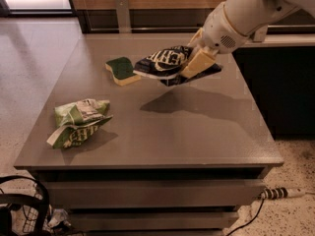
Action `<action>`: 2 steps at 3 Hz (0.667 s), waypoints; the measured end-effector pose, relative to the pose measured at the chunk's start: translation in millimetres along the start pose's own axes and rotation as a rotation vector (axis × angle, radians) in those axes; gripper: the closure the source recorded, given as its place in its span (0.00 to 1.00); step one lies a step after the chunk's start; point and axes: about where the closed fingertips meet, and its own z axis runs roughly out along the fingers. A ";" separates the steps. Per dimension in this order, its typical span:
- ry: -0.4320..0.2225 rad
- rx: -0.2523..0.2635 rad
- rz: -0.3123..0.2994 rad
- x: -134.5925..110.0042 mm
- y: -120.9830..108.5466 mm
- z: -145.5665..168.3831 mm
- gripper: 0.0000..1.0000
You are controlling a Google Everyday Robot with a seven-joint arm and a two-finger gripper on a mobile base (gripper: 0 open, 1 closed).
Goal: Move blue chip bag near green jalapeno chip bag
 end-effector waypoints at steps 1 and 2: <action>-0.035 -0.071 -0.087 -1.3 49.0 8.1 1.00; -0.062 -0.136 -0.223 -4.4 99.5 16.4 1.00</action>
Offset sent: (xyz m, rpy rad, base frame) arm -0.1562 0.0465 -0.0656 -0.0443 -0.0684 0.5190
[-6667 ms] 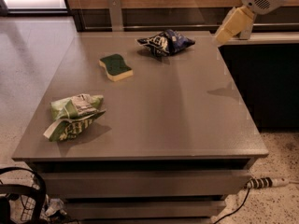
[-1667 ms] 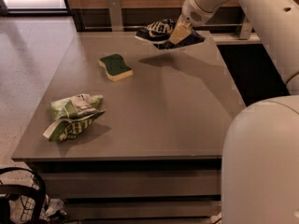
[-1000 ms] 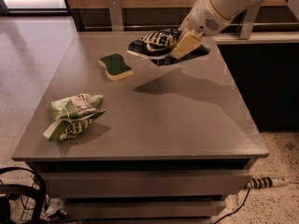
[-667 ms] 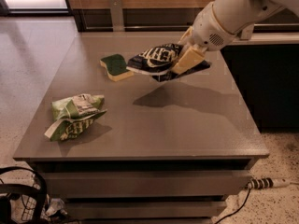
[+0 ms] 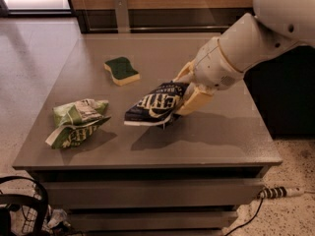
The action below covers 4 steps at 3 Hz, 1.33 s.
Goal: Move blue chip bag near green jalapeno chip bag
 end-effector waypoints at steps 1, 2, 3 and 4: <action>-0.063 -0.085 -0.207 -14.6 50.0 28.7 0.97; -0.058 -0.077 -0.228 -15.6 46.2 26.4 0.66; -0.058 -0.078 -0.238 -17.2 46.9 26.8 0.44; -0.057 -0.079 -0.241 -18.9 47.5 27.0 0.20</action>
Offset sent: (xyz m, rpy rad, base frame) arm -0.0367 0.0183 -0.0214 0.0110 -0.0225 0.1548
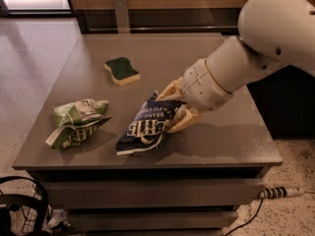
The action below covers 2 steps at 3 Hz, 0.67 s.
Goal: Move blue chip bag near green jalapeno chip bag
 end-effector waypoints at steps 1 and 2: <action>0.001 -0.001 -0.004 -2.1 0.2 0.4 0.00; 0.001 -0.002 -0.004 -2.1 0.2 0.5 0.00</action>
Offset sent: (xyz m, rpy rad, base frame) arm -0.0008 0.0012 0.0005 -0.0012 -0.0011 0.0024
